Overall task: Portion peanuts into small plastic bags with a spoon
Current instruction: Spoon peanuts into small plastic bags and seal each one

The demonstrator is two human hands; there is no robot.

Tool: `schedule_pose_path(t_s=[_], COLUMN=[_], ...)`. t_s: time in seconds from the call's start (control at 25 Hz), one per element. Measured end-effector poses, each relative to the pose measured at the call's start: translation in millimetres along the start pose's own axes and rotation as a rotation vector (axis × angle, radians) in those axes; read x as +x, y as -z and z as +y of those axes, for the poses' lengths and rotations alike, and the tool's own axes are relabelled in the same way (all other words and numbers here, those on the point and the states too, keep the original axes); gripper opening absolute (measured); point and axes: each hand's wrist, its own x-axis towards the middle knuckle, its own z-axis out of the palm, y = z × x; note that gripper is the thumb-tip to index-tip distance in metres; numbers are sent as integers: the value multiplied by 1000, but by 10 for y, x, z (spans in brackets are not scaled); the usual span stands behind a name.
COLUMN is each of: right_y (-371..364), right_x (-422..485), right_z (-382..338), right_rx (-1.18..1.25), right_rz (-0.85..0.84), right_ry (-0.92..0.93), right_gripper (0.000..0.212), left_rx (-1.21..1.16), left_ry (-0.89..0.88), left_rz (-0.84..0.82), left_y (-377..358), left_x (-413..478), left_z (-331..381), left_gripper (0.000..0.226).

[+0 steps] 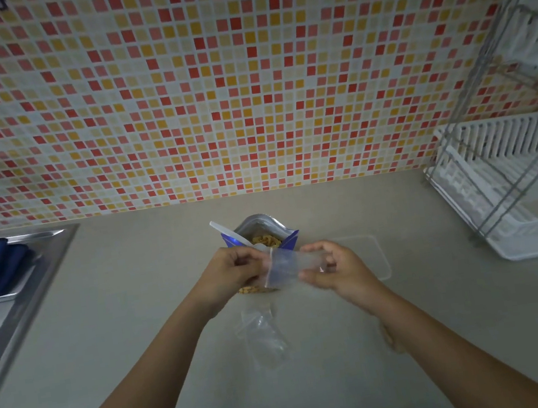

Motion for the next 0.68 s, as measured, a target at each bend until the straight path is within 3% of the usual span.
schedule_pose_path(t_s=[0.24,0.36,0.52,0.6,0.68], right_y=[108,78,-49,-146,-210], right_x=[104,92,127,187,235], right_z=[14,-11,-85,-127,-147], right_rx=[190,-178,-783,-894,-816], right_rz=[-52,53,114,91,106], right_ry=[-65,100,575,631,601], right_gripper=[44,49,77,87,85], left_rx=[172,210,280,290,260], left_ry=[-64,-64,-70,-59,-39], left_rz=[165,210,266,246,223], left_y=[-27,3,18,-2,-13], left_x=[7,3,10,3,3], left_z=[91,107,190,261,296], left_gripper=[17,16,15,15,15])
